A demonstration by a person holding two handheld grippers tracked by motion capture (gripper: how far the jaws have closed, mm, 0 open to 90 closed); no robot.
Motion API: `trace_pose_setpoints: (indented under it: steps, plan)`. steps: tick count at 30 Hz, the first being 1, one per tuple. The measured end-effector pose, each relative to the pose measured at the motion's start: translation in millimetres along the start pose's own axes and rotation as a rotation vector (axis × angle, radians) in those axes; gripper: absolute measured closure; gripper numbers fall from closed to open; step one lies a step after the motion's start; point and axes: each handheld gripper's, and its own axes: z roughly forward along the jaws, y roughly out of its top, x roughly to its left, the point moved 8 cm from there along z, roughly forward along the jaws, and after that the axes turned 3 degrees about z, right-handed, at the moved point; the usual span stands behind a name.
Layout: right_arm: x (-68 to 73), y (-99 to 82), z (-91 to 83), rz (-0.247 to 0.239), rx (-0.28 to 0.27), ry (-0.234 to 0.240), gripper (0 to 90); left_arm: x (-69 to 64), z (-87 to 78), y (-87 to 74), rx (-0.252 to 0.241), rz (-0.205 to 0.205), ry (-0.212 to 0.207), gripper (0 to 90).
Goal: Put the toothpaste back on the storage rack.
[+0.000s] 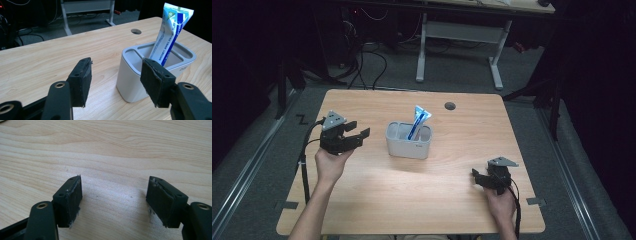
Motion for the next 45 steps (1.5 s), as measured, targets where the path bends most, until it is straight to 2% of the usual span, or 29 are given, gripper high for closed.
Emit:
trace_pose_setpoints:
  steps: [8, 14, 21, 45]
  plan:
    - [0.0, 0.0, 0.0, 0.000, 0.000, 0.000, 28.8, 1.5, -4.3, -3.1, -0.001, 0.000, 0.007, 42.9]
    - [0.1, -0.1, -0.1, 0.002, 0.001, 0.000, 28.8, 2.1, -7.0, -6.4, 0.006, 0.016, 0.022, 42.8]
    - [0.0, 0.0, 0.0, 0.000, 0.000, 0.000, 28.8, 6.7, -10.9, -13.0, 0.007, 0.000, 0.035, 42.8]
    - [0.1, -0.1, -0.1, 0.002, 0.001, 0.000, 28.8, 9.1, -18.0, -29.7, 0.011, -0.030, 0.028, 39.5]
